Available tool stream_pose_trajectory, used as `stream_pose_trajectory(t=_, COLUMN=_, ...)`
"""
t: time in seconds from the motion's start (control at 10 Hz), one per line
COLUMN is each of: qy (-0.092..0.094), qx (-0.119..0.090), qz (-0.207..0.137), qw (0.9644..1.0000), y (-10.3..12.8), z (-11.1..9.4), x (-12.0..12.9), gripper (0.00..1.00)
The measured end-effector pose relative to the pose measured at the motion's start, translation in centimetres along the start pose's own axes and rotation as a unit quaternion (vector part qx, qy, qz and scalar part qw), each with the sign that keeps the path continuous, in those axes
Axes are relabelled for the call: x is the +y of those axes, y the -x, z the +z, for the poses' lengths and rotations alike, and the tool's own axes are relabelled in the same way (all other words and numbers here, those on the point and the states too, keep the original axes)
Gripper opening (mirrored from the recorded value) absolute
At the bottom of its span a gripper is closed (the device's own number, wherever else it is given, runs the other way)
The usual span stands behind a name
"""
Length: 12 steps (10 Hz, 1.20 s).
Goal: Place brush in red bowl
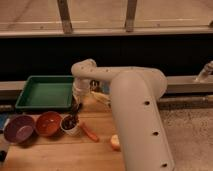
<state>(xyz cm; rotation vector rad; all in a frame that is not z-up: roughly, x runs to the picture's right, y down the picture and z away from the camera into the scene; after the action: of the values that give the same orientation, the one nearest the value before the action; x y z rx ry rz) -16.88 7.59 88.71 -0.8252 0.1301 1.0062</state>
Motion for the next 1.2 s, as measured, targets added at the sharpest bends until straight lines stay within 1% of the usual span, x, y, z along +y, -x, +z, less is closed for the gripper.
stream_pose_trajectory(t=0.1, qy=0.007, qx=0.001, qz=0.003, qw=1.0, y=0.2, z=0.5, x=-0.1, gripper=0.52)
stream_pose_trajectory(t=0.3, qy=0.014, qx=0.004, qz=0.01, qw=0.9998, y=0.1, z=1.3, x=-0.7, gripper=0.68)
stream_pose_trajectory(t=0.4, qy=0.014, qx=0.004, qz=0.011, qw=0.9998, y=0.1, z=1.4, x=-0.8, gripper=0.72)
stream_pose_trajectory(t=0.8, qy=0.007, qx=-0.001, qz=0.015, qw=0.9999, y=-0.1, z=0.6, x=-1.0, gripper=0.72)
stream_pose_trajectory(t=1.2, qy=-0.004, qx=-0.002, qz=0.01, qw=0.9999, y=0.1, z=0.3, x=-1.0, gripper=0.72)
